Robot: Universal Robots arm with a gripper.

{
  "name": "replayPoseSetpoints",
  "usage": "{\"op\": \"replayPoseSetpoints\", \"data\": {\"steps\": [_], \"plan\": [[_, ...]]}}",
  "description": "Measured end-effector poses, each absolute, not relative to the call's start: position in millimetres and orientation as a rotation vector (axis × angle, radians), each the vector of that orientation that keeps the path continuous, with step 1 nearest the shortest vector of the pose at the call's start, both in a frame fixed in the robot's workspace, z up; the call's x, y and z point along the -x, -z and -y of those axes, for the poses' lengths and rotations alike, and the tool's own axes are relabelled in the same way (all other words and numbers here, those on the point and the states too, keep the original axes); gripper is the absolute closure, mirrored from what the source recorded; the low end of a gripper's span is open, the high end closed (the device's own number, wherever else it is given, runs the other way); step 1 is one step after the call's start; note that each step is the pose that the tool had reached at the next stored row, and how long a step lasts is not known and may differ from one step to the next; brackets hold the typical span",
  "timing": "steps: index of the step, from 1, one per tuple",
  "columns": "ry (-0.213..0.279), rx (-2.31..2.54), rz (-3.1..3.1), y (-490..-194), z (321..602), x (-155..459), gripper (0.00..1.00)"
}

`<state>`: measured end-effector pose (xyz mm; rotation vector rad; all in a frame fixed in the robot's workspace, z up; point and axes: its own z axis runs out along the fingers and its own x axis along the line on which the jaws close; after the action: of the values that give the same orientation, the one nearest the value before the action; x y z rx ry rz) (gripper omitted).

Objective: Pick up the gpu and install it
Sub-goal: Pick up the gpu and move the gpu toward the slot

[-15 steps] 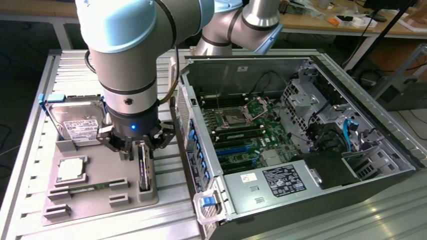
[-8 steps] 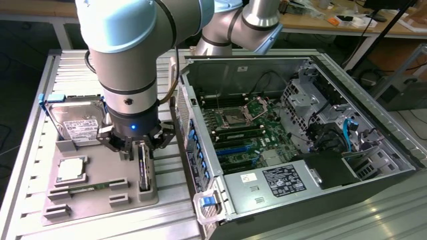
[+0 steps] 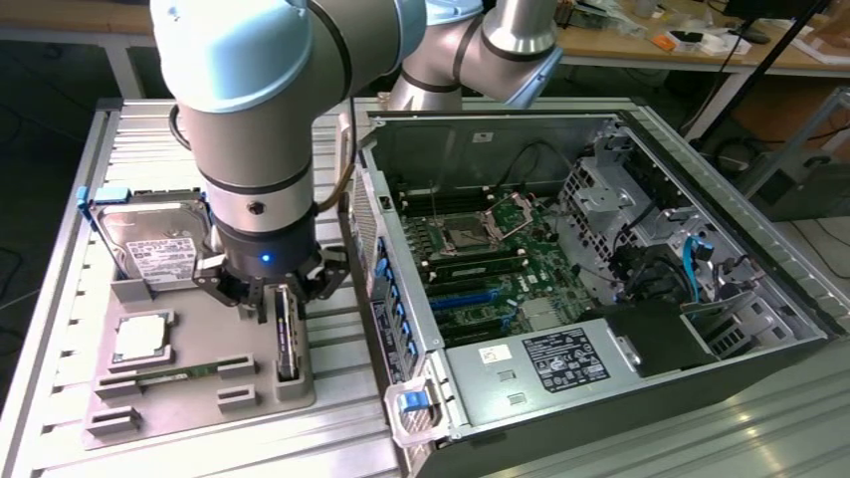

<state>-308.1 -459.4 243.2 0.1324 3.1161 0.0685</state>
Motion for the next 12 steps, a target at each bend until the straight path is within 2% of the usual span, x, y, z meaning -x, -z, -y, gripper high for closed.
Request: {"op": "replayPoseSetpoints", "data": {"steps": [12], "plan": [[-0.068, -0.133, -3.116, -243.2, 461.0, 308.1, 0.55]]}}
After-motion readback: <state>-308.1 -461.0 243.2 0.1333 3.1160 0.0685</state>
